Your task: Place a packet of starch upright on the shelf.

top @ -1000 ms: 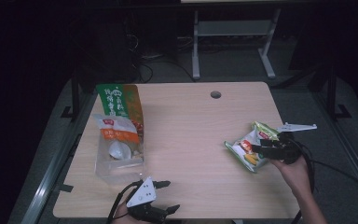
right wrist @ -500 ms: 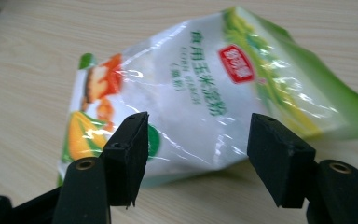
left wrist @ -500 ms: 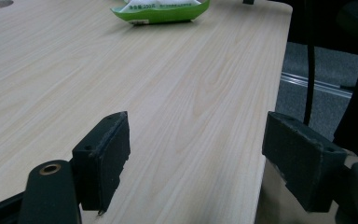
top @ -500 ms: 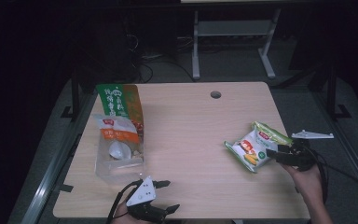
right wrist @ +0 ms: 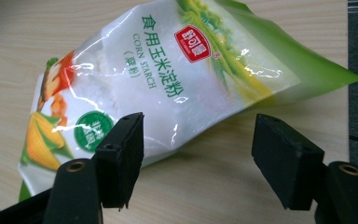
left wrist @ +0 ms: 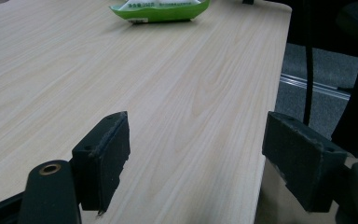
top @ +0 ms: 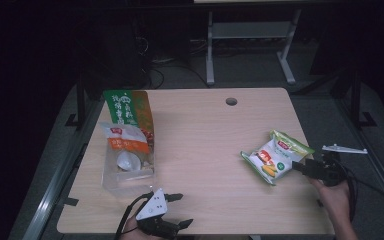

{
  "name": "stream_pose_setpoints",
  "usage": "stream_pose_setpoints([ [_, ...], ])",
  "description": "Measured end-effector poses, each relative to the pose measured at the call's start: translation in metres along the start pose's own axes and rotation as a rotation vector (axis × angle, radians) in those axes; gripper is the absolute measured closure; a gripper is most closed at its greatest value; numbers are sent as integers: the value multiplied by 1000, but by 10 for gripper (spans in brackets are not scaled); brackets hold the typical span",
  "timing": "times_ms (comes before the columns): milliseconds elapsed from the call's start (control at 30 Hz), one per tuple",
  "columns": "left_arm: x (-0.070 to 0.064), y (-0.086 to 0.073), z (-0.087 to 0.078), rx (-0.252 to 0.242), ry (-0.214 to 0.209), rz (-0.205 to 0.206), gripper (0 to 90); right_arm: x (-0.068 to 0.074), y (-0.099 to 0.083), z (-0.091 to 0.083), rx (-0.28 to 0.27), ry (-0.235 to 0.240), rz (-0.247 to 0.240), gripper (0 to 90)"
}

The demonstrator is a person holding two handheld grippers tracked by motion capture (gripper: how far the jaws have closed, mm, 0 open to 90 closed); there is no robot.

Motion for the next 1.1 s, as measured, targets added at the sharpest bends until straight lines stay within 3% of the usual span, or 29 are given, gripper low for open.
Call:
stream_pose_setpoints([
  [400, -1, 0, 1, -7, -2, -12, 230, -3, 9, 24, -44, 119, 95, 345],
  [500, -2, 0, 1, -4, -1, -7, 230, 0, 11, 29, -58, 184, 115, 432],
  [633, -2, 0, 1, 1, 2, 5, 230, 3, 13, 33, -73, 221, 138, 548],
  [767, -3, 1, 2, 2, 1, 6, 230, 7, 16, 36, -82, 241, 143, 708],
  [867, -3, 1, 2, 2, 1, 7, 230, 12, 18, 38, -75, 230, 115, 813],
  [1100, -2, 1, 1, 3, 3, 9, 230, 20, 25, 32, -65, 193, 52, 887],
])
Point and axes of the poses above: each handheld gripper's, and its own axes: z roughly forward along the jaws, y roughly out of its top, x roughly to its left, the point moved 6 cm from there along z, roughly forward along the jaws, and after that the axes turned 8 degrees about x, right-handed, at the moved point
